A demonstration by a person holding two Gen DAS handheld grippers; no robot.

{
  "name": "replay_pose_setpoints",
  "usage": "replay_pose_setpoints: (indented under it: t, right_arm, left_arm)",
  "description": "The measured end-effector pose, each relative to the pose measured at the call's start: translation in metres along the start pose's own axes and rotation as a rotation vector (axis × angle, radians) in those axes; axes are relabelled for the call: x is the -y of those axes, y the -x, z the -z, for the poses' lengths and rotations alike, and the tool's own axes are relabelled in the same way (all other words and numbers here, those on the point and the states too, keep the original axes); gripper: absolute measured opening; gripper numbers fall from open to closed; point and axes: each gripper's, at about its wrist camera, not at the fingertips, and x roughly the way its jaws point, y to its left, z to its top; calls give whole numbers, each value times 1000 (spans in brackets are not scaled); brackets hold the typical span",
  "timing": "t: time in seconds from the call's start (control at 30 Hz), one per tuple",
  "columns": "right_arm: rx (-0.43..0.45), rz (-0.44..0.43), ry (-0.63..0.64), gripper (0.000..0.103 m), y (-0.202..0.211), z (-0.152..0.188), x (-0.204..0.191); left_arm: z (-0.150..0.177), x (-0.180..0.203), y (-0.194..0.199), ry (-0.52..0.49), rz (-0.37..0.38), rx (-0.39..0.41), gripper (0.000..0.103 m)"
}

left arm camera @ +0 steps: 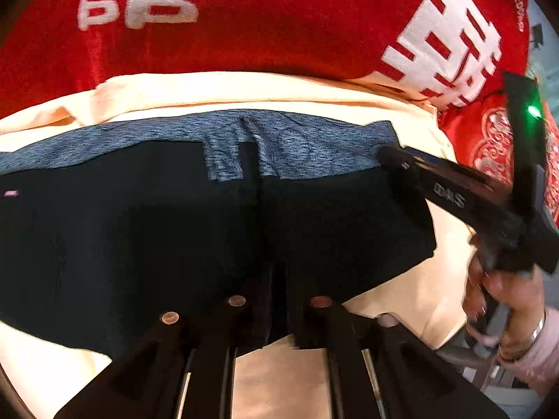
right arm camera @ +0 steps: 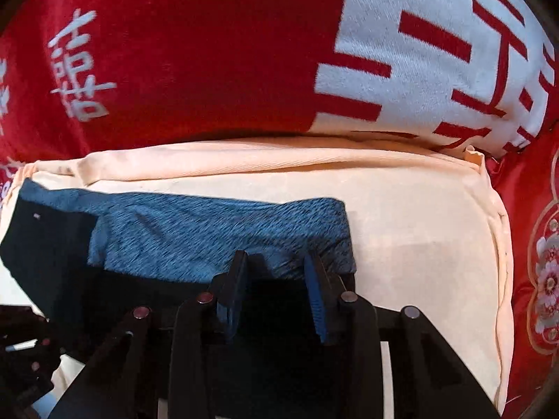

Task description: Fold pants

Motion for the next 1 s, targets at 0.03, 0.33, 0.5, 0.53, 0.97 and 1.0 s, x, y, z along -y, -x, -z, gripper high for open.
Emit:
replay_pose_setpoints:
  t: [0.03,0.33,0.5,0.53,0.97,1.0]
  right_arm:
    - [4,-17,-3,38,3,1,-2]
    - [-39,-149,52,38,18,39,-56]
    - [-83,-190,47,37,1,39,-82]
    - [-104,-188,53,37,-6,40,-90]
    - [-130,-106,55,39,2,49,-122]
    - [-129,-110,48,39,9,53,-120]
  left_arm:
    - [1,-1,4,9,-28,17,63]
    - [24,-41,24,98,-122,33,74]
    - [44,-65,29,130,-196,13,74]
    - [49,-71,30,136,-221,5,74]
    - [95,-129,66,183,-290,-1,74]
    - [98,-136,71,190,-297,1,74]
